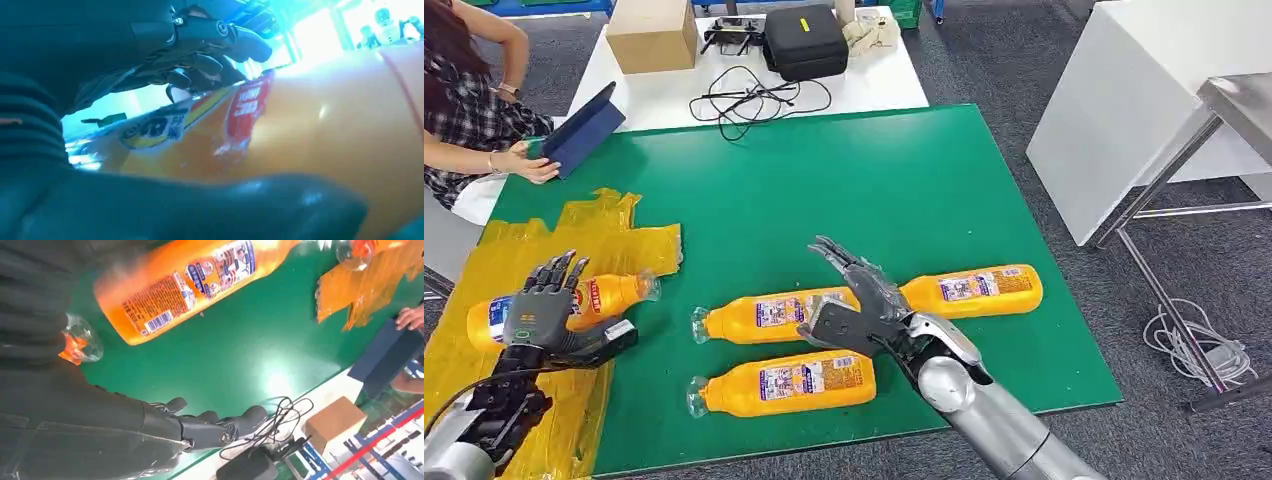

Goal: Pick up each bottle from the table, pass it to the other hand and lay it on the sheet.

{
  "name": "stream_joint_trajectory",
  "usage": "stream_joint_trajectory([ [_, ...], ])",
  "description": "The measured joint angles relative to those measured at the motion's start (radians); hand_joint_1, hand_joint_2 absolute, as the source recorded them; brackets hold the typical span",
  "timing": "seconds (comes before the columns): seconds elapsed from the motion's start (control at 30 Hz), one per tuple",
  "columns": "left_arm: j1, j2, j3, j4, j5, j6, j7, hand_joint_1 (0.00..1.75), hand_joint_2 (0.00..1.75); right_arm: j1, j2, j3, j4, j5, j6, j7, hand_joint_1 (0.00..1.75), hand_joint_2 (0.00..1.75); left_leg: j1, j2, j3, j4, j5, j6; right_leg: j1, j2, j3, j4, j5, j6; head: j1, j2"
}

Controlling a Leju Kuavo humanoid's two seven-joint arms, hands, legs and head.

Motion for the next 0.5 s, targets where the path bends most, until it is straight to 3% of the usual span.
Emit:
stream_joint_trajectory([
  [0.03,0.0,0.0,0.002,0.0,0.0,0.0,0.0,0.0,0.0,-0.001,0.0,0.003,0.002,0.0,0.0,0.0,0.0,0.0,0.0,0.0,0.0,0.0,0.0,0.0,0.0,0.0,0.0,0.0,0.0,0.0,0.0,0.0],
  [0.23,0.004,0.0,0.015,-0.002,0.026,0.01,-0.028,0.0,0.0,-0.008,0.003,0.018,0.013,0.002,0.013,0.005,0.0,0.0,0.0,0.0,0.0,0.0,0.0,0.0,0.0,0.0,0.0,0.0,0.0,0.0,0.0,0.0],
  [0.27,0.006,0.0,0.018,-0.004,0.043,0.012,-0.045,0.0,0.0,-0.012,0.004,0.023,0.016,0.004,0.018,0.006,0.0,1.75,0.0,0.0,0.0,0.0,0.0,0.0,0.0,0.0,0.0,0.0,0.0,0.0,0.0,0.0],
  [0.37,0.011,0.0,0.048,-0.018,0.166,0.017,-0.147,0.0,0.0,-0.022,0.015,0.05,0.03,0.016,0.031,0.013,0.0,1.75,0.0,0.0,0.0,0.0,0.0,0.0,0.0,0.0,0.0,0.0,0.0,0.0,0.0,0.0],
  [0.5,0.033,-0.01,0.153,-0.093,0.544,0.004,-0.42,0.0,0.0,-0.039,0.026,0.107,0.055,0.032,0.042,0.024,0.0,1.75,0.001,0.001,0.0,0.0,0.0,0.0,0.0,0.0,-0.002,0.0,0.0,0.0,0.0,0.0],
])
